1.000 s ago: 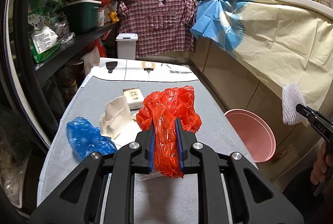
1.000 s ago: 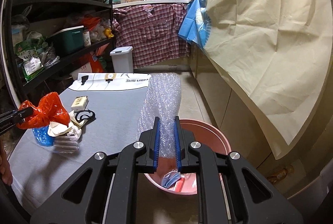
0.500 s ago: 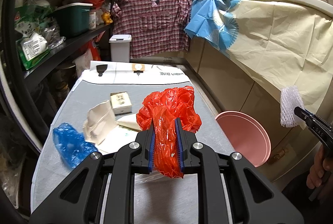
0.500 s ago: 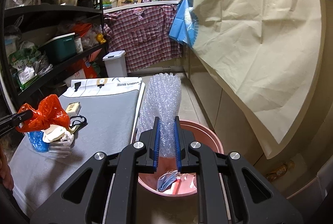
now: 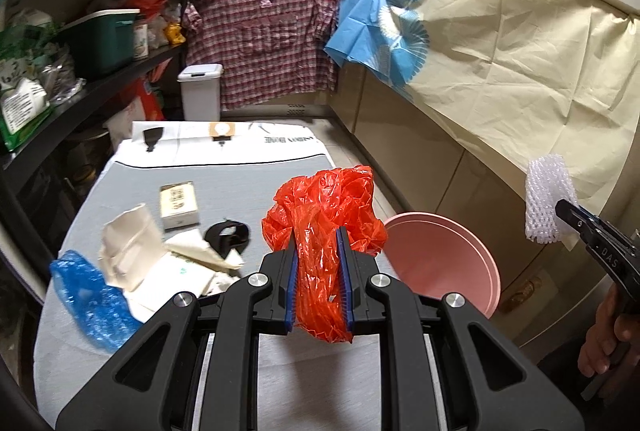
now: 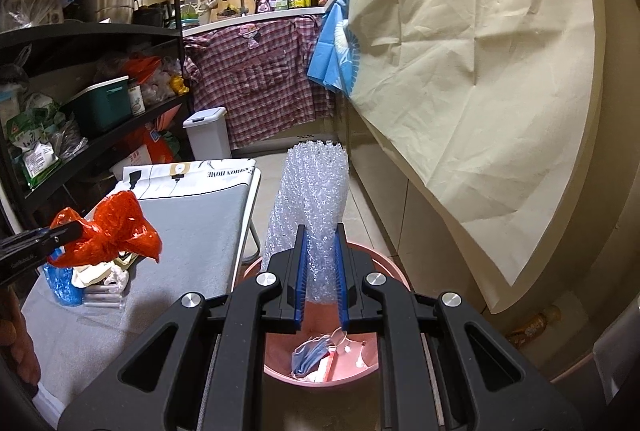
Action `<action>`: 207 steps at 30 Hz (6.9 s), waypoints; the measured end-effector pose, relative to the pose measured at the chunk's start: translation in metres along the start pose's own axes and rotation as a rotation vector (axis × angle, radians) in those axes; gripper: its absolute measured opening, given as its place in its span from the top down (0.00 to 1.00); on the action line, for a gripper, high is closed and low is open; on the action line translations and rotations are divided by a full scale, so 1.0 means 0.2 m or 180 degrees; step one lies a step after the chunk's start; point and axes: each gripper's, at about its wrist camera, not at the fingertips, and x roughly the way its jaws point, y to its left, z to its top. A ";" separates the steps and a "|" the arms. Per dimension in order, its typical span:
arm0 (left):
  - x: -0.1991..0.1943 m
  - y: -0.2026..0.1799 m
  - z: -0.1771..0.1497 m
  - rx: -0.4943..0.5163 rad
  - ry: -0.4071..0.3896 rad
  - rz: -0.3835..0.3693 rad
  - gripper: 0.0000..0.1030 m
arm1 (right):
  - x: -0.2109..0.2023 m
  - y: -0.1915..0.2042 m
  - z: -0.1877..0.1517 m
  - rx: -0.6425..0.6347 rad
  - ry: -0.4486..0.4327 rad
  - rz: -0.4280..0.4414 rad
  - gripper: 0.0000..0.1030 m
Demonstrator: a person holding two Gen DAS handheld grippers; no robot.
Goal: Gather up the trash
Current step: 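Carry the red bag and bubble-wrap netting over the pink bin and release both, then grasp the blue plastic bag with the left tool while the right tool grasps the black cord, then lift the blue bag and black cord and carry both toward the pink bin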
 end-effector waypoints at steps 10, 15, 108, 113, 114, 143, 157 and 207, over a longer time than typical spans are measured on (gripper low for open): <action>0.13 -0.15 0.06 0.0112 0.0047 -0.0152 0.84 | 0.09 -0.09 0.00 0.0175 0.0097 -0.0054 0.88; 0.20 -0.22 0.08 0.0142 0.0065 -0.0221 0.84 | 0.16 -0.11 0.01 0.0219 0.0154 -0.0066 0.88; -0.22 0.87 -0.23 -0.0718 0.0121 0.0814 0.65 | 0.52 1.11 -0.03 -0.0106 0.0474 0.1395 0.91; -0.13 0.95 -0.26 -0.0832 0.0233 0.0970 0.65 | 0.68 1.23 -0.08 -0.0113 0.0645 0.1513 0.88; -0.12 0.96 -0.27 -0.0850 0.0237 0.0993 0.65 | 0.71 1.24 -0.09 -0.0114 0.0680 0.1517 0.88; 0.06 1.09 -0.31 -0.1079 0.0542 0.1018 0.97 | 0.91 1.37 -0.16 -0.0356 0.0983 0.1589 0.97; -0.15 1.00 -0.20 -0.0922 0.0118 0.1034 1.00 | 0.65 1.20 -0.04 -0.0360 0.0688 0.1488 0.98; -0.26 0.55 -0.19 -0.0316 -0.0027 0.0394 1.00 | 0.13 0.45 -0.05 -0.0528 0.0491 0.0833 0.98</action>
